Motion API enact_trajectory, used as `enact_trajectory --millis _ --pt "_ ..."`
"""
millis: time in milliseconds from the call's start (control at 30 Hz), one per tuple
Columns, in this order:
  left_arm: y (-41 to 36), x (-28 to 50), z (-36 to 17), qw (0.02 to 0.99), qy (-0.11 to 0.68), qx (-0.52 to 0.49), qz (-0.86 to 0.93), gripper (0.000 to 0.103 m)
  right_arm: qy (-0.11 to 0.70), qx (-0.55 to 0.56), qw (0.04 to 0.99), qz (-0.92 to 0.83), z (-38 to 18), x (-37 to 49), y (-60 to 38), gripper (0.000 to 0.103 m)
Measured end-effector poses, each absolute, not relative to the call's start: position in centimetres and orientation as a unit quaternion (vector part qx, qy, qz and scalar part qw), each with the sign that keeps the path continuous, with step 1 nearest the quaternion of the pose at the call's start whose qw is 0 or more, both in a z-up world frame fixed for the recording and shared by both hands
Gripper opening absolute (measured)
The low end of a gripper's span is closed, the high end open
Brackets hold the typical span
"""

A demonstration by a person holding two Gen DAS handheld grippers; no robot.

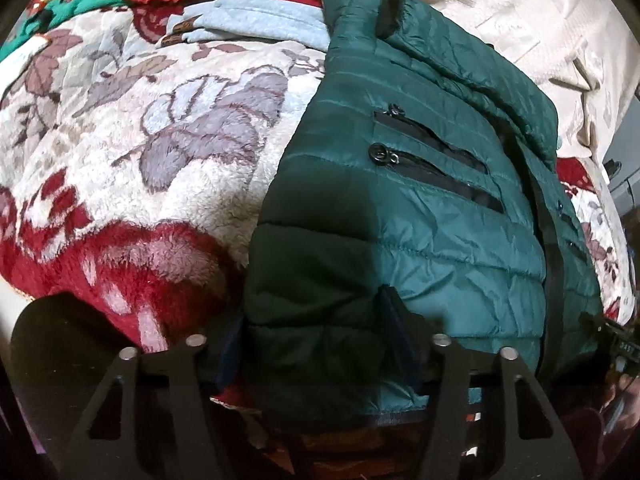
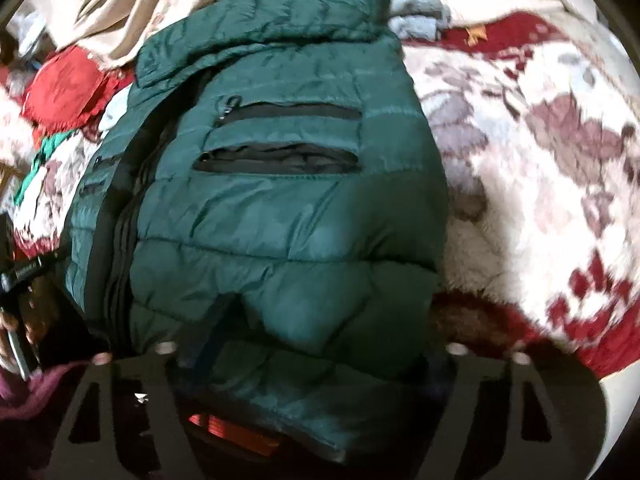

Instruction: Fold large clothes

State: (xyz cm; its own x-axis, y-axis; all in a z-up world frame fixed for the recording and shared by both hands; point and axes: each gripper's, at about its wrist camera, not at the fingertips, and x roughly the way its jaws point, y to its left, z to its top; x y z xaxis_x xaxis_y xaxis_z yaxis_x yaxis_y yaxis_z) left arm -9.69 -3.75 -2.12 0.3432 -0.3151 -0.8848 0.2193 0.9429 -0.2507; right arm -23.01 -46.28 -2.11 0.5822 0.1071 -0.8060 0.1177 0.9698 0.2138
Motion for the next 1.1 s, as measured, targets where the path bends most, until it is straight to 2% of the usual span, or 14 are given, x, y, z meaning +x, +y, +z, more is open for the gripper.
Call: enact_trajectory --millis 33,67,100,200,267,633,833,1100 --pt "-3.9 -9.8 -1.9 0.820 0.547 -0.041 -0.164 0.026 0.455 0.106 0.884 -0.005 -1.8 -23.1 -46.1 0.059" --pt "-4.1 -10.0 -1.6 0.823 0.543 -0.036 -0.163 0.017 0.452 0.097 0.887 -0.007 -1.6 -23.2 -46.1 0.043" --pt "-4.2 -10.1 -1.4 0.827 0.538 -0.031 -0.161 0.013 0.444 0.086 0.892 -0.010 -1.2 -23.4 -46.0 0.033" --pt "-4.2 -10.4 -0.9 0.835 0.527 -0.025 -0.157 0.005 0.431 0.054 0.900 -0.013 -0.3 -23.8 -45.4 0.026" --pt "-3.9 -10.4 -0.7 0.836 0.525 -0.034 -0.154 0.000 0.426 0.048 0.903 -0.012 0.0 -23.8 -45.3 0.024" --pt "-3.8 -10.8 4.7 0.868 0.463 -0.037 -0.175 0.000 0.375 0.080 0.923 0.003 3.5 -24.8 -46.5 0.022" --pt "-3.7 -9.0 8.3 0.888 0.420 -0.055 -0.180 0.000 0.334 0.095 0.938 -0.004 7.0 -24.3 -47.6 0.021" --pt "-4.6 -5.9 10.4 0.904 0.386 -0.069 -0.170 0.000 0.289 0.097 0.952 -0.008 11.3 -21.4 -48.7 0.021"
